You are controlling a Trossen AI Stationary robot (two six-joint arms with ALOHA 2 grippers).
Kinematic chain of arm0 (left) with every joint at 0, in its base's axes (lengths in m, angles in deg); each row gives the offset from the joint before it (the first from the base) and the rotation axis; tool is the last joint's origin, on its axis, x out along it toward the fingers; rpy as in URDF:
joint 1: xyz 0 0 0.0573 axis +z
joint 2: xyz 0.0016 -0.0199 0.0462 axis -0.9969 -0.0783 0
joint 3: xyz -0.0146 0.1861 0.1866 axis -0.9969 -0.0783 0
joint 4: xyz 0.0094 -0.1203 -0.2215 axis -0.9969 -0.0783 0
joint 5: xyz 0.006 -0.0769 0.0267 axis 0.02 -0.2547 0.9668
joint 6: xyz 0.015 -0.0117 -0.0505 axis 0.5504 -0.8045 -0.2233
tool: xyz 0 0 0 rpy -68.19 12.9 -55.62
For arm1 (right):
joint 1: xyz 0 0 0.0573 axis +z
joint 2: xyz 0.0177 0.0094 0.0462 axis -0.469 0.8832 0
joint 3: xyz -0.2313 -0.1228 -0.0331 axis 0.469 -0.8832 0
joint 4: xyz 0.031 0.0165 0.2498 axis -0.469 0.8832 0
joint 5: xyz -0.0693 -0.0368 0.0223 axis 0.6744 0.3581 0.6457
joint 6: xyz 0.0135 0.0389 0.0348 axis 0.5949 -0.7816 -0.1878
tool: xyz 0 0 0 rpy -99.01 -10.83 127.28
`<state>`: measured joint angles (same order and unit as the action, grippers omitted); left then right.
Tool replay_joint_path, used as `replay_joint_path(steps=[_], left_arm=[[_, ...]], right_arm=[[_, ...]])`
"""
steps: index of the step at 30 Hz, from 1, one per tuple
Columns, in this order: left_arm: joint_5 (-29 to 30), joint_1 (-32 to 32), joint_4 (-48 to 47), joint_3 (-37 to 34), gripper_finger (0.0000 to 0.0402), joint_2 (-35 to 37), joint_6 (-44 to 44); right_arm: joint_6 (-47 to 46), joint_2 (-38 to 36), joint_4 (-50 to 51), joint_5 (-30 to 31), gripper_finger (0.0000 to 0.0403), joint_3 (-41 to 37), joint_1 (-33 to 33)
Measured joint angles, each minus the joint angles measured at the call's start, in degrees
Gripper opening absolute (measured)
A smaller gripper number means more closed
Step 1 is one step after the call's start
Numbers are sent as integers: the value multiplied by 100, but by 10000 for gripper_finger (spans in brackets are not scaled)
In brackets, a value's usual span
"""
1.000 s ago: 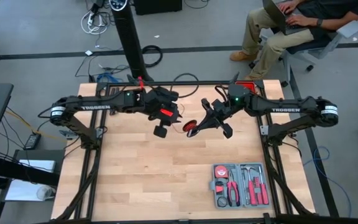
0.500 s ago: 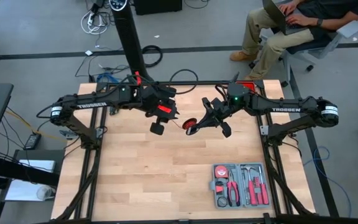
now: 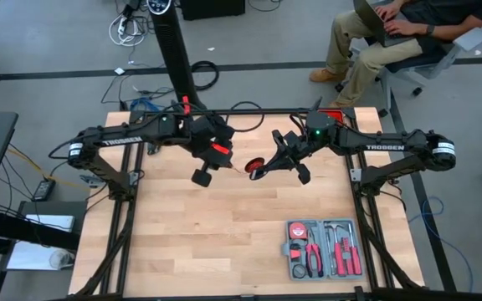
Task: Coil cords
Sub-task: Coil the wire
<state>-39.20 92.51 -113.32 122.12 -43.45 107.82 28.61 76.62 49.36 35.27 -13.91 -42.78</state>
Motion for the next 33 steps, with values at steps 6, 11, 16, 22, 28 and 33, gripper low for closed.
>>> replay_joint_path(steps=[6, 11, 16, 22, 28, 33], left_arm=[[-12, 1, -250, 332, 6, 8, -143], [34, 0, -212, 490, 7, 11, -249], [337, -102, -193, 488, 2, -24, 77], [337, -64, -223, 483, 1, -40, 199], [47, 91, -72, 533, 0, -42, 59], [45, 92, 213, 536, 0, -59, 26]], right_arm=[[-50, 0, -2, 4, 2, 1, 0], [-69, 0, -29, 41, 2, 1, 0], [-52, 0, -33, 40, 2, 0, 0], [-54, 2, -2, 42, 2, 0, -2], [-56, 4, 70, 42, 2, 0, 0], [-87, 95, 91, 67, 2, 0, 0]])
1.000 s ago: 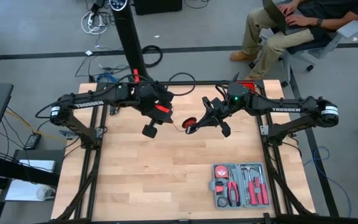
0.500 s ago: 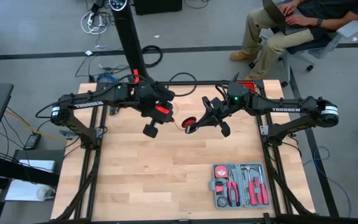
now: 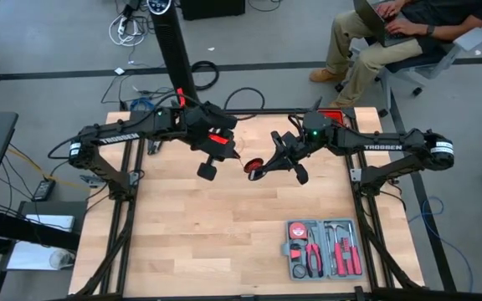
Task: Coil cords
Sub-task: Coil the wire
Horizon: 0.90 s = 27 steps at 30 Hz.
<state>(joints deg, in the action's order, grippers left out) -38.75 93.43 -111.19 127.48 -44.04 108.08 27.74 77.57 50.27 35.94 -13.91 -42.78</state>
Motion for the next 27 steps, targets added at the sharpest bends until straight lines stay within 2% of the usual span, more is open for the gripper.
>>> replay_joint_path(steps=[7, 18, 27], left_arm=[[96, 0, 692, 0, 0, -93, -1], [59, -7, 1535, 0, 0, -706, -2], [159, 46, 1772, 0, 0, -880, -776]], right_arm=[[3, 321, -54, -69, 1, 0, 114], [314, 747, -358, -132, 1, -7, 373], [658, 715, -519, 80, 1, -7, 564]])
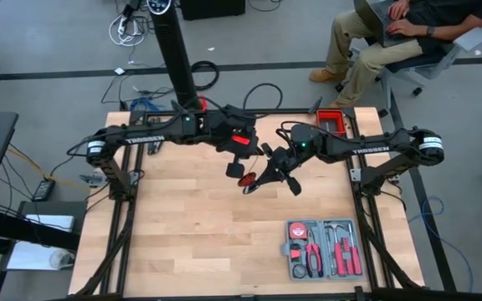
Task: Coil cords
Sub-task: Coil the wire
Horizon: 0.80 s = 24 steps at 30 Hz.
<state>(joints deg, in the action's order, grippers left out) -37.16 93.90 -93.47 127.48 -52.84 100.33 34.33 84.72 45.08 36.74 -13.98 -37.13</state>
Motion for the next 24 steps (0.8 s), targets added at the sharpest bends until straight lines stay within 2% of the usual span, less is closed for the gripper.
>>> replay_joint_path(steps=[5, 12, 19, 24], left_arm=[[-514, 26, -151, 0, 0, -172, -135], [-584, 28, -337, -2, 0, -193, -326], [-1112, 125, -474, -2, 0, -258, -760], [-1160, 231, -641, -7, 0, -427, -1061]], right_arm=[[50, 14, -3, 119, 1, 0, 7], [154, -65, -118, 216, 1, 2, 6], [294, -89, -174, 373, 1, 2, 6], [303, -91, -269, 342, 1, 2, 4]])
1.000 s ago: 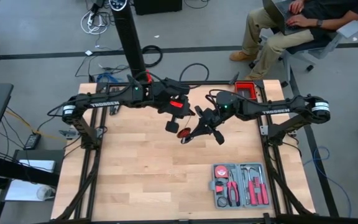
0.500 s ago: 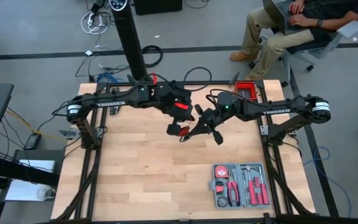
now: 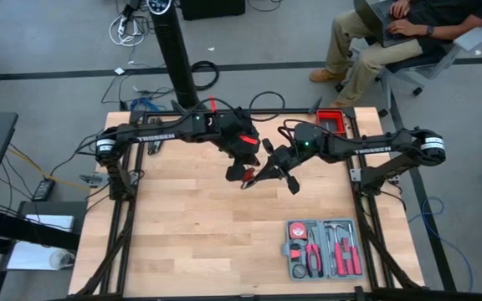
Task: Coil cords
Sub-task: Coil the wire
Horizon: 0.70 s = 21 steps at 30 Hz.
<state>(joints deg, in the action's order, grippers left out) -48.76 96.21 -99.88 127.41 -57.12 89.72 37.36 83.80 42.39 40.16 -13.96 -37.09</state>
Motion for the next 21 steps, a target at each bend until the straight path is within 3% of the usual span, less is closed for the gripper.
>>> replay_joint_path(steps=[4, 12, 21], left_arm=[[-163, 68, 19, 0, 0, -98, -163], [-1134, 112, -31, 2, 0, -319, -239], [-1471, 98, -70, 2, 0, -478, 64]], right_arm=[[0, -1, 26, -52, 1, 0, 2], [116, -2, -74, 3, 1, 0, 2], [413, -4, -205, 36, 1, -2, 89]])
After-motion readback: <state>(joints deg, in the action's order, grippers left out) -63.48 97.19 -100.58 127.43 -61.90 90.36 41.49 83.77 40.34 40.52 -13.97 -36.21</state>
